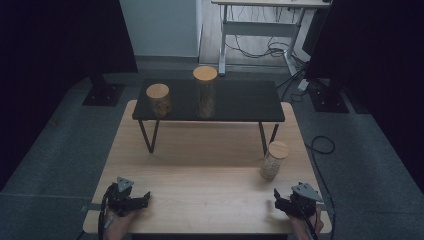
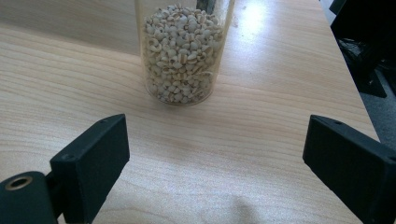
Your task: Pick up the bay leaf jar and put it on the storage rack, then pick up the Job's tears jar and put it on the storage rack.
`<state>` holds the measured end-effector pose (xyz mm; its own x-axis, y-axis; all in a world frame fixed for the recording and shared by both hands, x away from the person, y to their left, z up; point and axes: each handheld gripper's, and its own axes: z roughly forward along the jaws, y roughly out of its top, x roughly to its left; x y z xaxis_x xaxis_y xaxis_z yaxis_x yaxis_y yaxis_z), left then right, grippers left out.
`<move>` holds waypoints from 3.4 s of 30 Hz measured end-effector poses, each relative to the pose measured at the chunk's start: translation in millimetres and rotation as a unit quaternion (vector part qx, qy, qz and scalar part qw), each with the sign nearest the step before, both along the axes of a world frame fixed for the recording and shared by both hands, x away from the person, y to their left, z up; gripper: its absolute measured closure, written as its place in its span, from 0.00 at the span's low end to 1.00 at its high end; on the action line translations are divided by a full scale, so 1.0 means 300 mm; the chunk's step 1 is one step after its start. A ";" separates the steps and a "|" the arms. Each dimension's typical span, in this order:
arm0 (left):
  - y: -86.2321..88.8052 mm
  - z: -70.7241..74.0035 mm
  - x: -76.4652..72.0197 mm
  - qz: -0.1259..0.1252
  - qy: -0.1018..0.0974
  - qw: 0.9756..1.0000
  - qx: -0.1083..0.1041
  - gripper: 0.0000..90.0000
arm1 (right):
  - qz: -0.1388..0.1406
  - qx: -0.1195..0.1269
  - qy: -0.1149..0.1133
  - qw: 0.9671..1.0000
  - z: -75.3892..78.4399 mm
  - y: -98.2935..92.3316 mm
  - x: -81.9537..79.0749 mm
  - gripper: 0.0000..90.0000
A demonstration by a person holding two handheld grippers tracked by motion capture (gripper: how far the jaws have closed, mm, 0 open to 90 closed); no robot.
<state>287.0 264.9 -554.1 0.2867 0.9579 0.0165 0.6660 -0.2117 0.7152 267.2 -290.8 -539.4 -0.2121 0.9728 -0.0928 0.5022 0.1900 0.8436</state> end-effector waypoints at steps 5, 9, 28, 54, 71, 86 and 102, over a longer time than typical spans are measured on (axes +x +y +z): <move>0.000 0.000 0.000 0.000 0.000 1.000 0.000 0.03 | 0.001 0.000 0.000 1.000 -0.001 0.000 0.002 0.07; 0.000 0.000 0.000 0.000 0.000 1.000 0.000 0.03 | 0.000 -0.001 0.001 1.000 -0.002 0.001 0.005 0.07; 0.000 0.000 0.000 0.000 0.000 1.000 0.000 0.03 | 0.008 -0.002 -0.006 1.000 0.013 0.019 0.031 0.07; 0.000 0.000 0.000 0.000 0.000 1.000 0.000 0.03 | 0.017 0.004 -0.006 1.000 0.018 0.027 0.102 0.07; 0.000 0.000 0.000 0.000 0.000 1.000 0.000 0.03 | 0.020 0.009 -0.008 1.000 0.022 0.029 0.144 0.07; 0.000 0.000 0.000 0.000 0.000 1.000 0.000 0.03 | 0.024 0.014 -0.014 1.000 0.026 0.028 0.174 0.07; 0.000 0.000 0.000 0.000 0.000 1.000 0.000 0.03 | 0.031 0.015 -0.017 0.999 0.026 0.033 0.209 0.09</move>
<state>287.0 264.9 -554.2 0.2865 0.9579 0.0162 0.6659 -0.2113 0.7155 329.9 -281.0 -531.6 -0.2690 0.9604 -0.0728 0.4609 0.1947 0.8658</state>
